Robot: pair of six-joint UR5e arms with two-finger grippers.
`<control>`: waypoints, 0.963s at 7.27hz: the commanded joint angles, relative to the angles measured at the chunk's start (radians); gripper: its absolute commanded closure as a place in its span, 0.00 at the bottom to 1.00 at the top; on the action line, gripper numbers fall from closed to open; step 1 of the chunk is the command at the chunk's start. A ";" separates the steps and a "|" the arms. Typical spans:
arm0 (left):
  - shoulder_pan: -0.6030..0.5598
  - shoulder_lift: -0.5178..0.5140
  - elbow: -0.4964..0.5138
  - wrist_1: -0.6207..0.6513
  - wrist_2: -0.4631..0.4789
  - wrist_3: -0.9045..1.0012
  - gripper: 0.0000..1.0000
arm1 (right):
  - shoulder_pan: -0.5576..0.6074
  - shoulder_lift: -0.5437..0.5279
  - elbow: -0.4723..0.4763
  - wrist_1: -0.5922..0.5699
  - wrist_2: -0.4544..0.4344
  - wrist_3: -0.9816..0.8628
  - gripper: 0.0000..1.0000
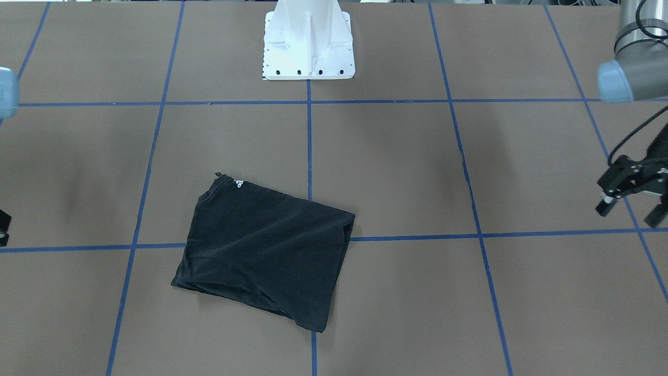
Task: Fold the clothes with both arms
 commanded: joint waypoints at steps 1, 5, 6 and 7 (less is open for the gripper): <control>-0.101 0.028 0.026 0.039 -0.007 0.151 0.00 | 0.139 -0.147 0.007 0.011 0.112 -0.171 0.00; -0.155 0.029 0.032 0.077 -0.099 0.151 0.00 | 0.202 -0.250 0.012 0.072 0.129 -0.197 0.00; -0.153 0.072 0.043 0.041 -0.100 0.158 0.00 | 0.205 -0.270 0.012 0.072 0.129 -0.197 0.00; -0.155 0.087 0.049 0.009 -0.097 0.156 0.00 | 0.217 -0.299 0.021 0.072 0.130 -0.199 0.00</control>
